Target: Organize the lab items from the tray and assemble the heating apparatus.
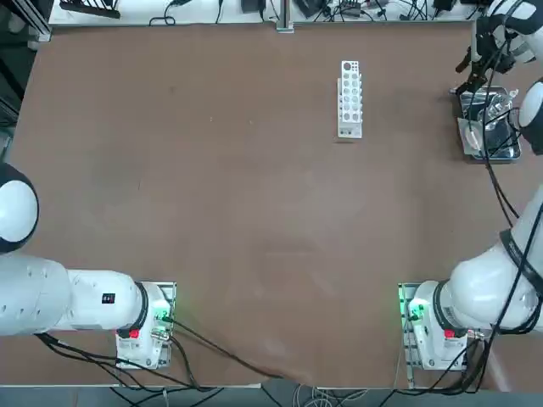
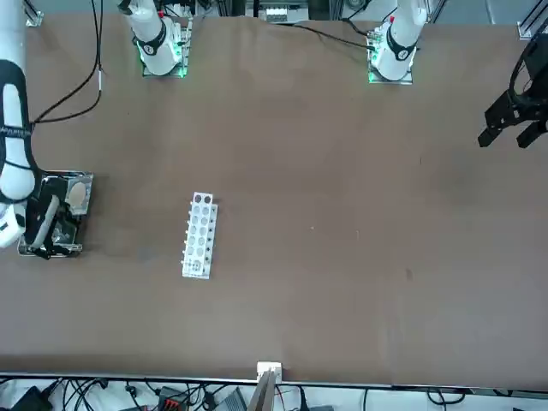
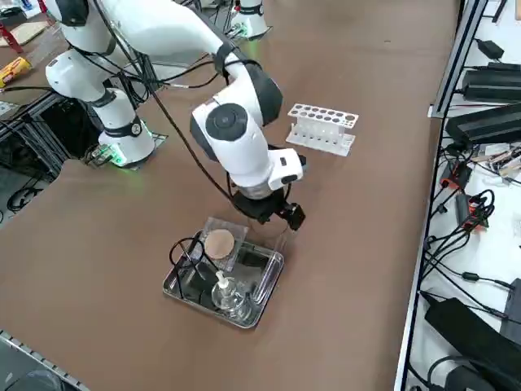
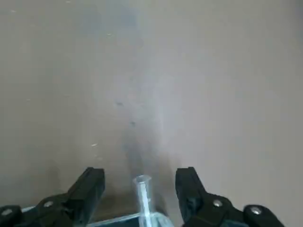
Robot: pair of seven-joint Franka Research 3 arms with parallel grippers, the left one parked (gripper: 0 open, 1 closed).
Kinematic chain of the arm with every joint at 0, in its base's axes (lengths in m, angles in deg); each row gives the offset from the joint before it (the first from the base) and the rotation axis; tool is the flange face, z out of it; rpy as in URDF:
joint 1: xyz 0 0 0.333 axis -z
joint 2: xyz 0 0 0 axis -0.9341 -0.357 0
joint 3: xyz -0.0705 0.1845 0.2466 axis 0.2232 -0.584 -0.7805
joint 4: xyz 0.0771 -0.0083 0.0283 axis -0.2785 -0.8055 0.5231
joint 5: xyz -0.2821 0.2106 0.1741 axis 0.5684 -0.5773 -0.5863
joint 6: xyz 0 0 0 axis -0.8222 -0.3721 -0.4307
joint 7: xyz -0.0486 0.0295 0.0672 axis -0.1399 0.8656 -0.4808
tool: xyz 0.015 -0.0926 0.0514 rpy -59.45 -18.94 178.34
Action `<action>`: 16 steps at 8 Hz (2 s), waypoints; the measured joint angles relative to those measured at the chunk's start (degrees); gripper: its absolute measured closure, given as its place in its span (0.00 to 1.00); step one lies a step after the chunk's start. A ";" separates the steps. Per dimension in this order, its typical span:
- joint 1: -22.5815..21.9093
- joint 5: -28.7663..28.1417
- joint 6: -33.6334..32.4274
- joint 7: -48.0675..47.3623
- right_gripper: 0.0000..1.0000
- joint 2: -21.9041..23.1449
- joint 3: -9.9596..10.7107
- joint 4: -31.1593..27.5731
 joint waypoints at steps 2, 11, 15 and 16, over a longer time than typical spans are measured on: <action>0.59 -0.75 -0.06 0.00 0.17 -4.24 -0.01 4.41; 1.80 -0.73 -2.87 2.07 0.22 -5.74 -0.01 5.21; 2.12 -0.73 -2.76 2.90 0.31 -6.76 -0.01 5.22; 2.14 -0.73 -2.58 3.01 0.32 -6.97 -0.01 5.22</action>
